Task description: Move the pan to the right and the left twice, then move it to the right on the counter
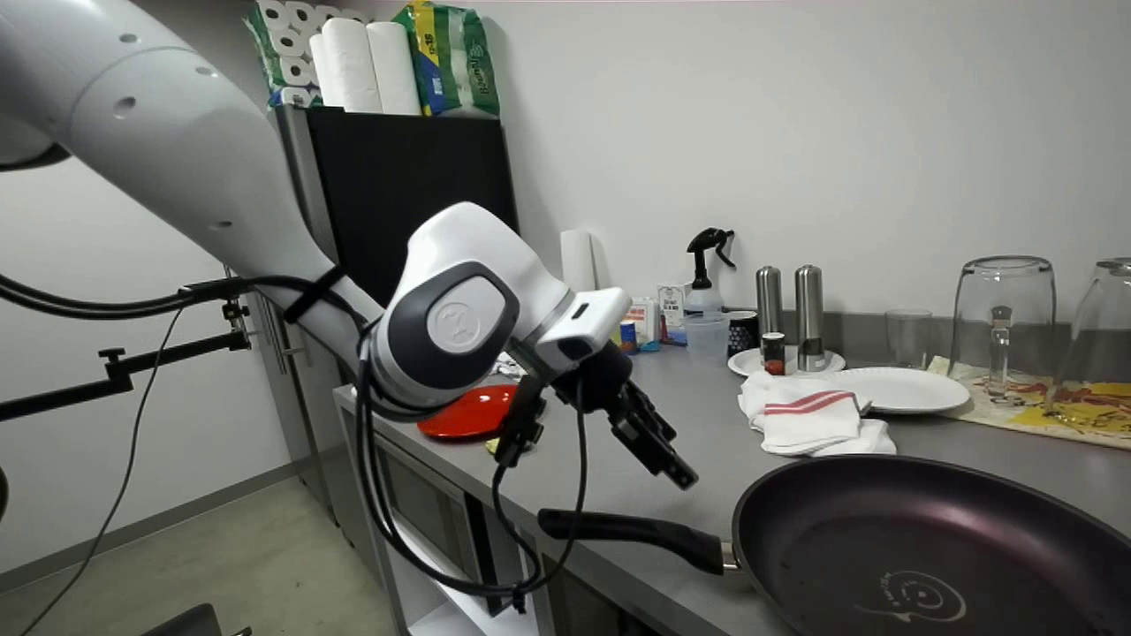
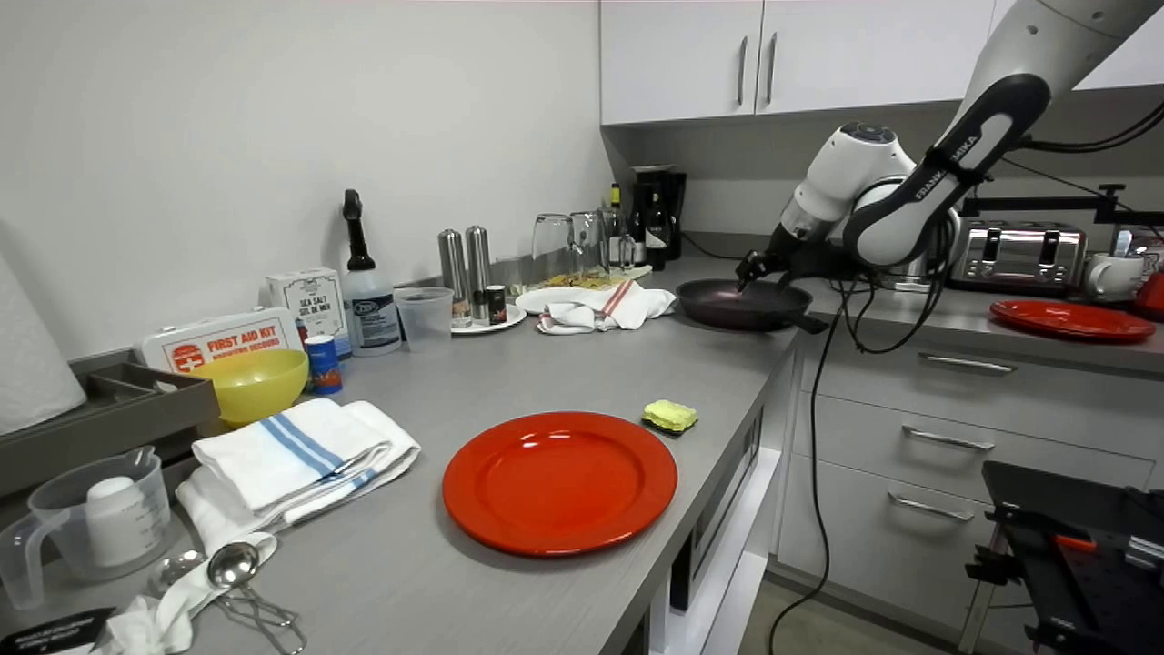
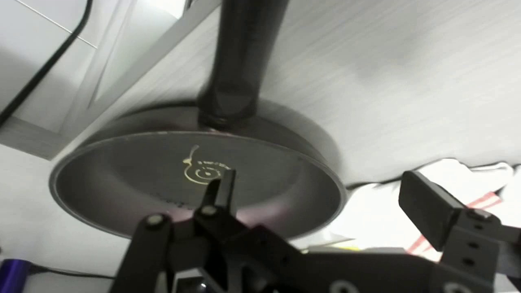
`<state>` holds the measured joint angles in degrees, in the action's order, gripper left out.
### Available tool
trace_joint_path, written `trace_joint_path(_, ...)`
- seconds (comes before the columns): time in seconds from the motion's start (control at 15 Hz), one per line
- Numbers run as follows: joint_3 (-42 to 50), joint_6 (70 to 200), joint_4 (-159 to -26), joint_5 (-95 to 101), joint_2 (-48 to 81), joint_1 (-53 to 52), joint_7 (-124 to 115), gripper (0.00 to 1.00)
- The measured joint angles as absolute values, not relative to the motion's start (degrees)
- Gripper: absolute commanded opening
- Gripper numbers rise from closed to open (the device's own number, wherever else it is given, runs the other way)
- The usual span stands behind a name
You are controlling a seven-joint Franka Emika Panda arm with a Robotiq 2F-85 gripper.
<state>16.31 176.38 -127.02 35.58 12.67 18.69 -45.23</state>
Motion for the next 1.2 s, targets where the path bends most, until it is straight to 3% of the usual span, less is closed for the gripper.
trace_joint_path(0.33,9.8,172.3,-130.4,23.5,3.1,21.5,-31.7,1.00)
trace_joint_path(1.2,11.7,147.8,-129.9,15.6,-4.4,20.5,-29.5,1.00)
